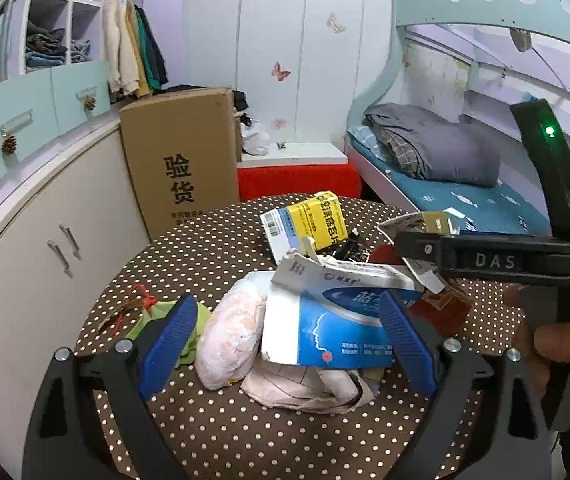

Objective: Collect trash
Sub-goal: 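Return both tools to the table and grasp the gold SANJIN box with the right tool, then grasp the blue-white toothpaste box with the left tool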

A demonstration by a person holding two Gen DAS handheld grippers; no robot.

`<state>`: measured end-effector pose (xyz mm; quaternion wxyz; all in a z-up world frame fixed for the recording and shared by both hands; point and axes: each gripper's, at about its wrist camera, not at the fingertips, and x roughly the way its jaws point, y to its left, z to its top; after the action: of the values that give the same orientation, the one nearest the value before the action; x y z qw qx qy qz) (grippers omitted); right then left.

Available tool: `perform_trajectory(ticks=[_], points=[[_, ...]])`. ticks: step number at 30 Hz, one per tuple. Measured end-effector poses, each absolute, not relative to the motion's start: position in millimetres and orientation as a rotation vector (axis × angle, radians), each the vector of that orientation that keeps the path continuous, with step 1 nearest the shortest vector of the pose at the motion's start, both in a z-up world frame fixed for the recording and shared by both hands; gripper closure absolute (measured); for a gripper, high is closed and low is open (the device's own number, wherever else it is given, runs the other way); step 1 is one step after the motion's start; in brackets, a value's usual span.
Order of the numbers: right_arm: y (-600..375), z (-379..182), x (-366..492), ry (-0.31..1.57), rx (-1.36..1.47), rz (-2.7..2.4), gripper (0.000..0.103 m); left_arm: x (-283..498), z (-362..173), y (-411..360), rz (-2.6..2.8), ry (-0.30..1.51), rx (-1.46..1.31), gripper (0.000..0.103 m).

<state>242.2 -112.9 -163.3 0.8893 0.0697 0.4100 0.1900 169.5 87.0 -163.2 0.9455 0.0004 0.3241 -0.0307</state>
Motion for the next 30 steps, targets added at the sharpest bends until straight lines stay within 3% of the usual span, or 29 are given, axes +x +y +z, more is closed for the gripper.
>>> perform_trajectory(ticks=[14, 15, 17, 19, 20, 24, 27, 30], points=[[-179, -140, 200, 0.775, 0.311, 0.417, 0.031, 213, -197, 65, -0.268, 0.710, 0.147, 0.014], [-182, -139, 197, 0.773, 0.314, 0.415, 0.031, 212, -198, 62, -0.292, 0.710, 0.154, 0.017], [-189, -139, 192, 0.771, 0.326, 0.409, 0.031, 208, -199, 55, -0.325, 0.724, 0.162, 0.047], [-195, -140, 186, 0.771, 0.334, 0.395, 0.031, 202, -201, 50, -0.370, 0.742, 0.152, 0.063], [-196, -142, 184, 0.773, 0.335, 0.392, 0.031, 198, -202, 48, -0.387, 0.748, 0.152, 0.065], [-205, -149, 178, 0.787, 0.346, 0.376, 0.031, 183, -211, 37, -0.416, 0.749, 0.188, 0.064], [-212, -155, 173, 0.796, 0.365, 0.355, 0.031, 188, -216, 36, -0.391, 0.750, 0.171, 0.044], [-218, -155, 167, 0.791, 0.372, 0.342, 0.031, 186, -210, 36, -0.388, 0.734, 0.154, 0.042]])
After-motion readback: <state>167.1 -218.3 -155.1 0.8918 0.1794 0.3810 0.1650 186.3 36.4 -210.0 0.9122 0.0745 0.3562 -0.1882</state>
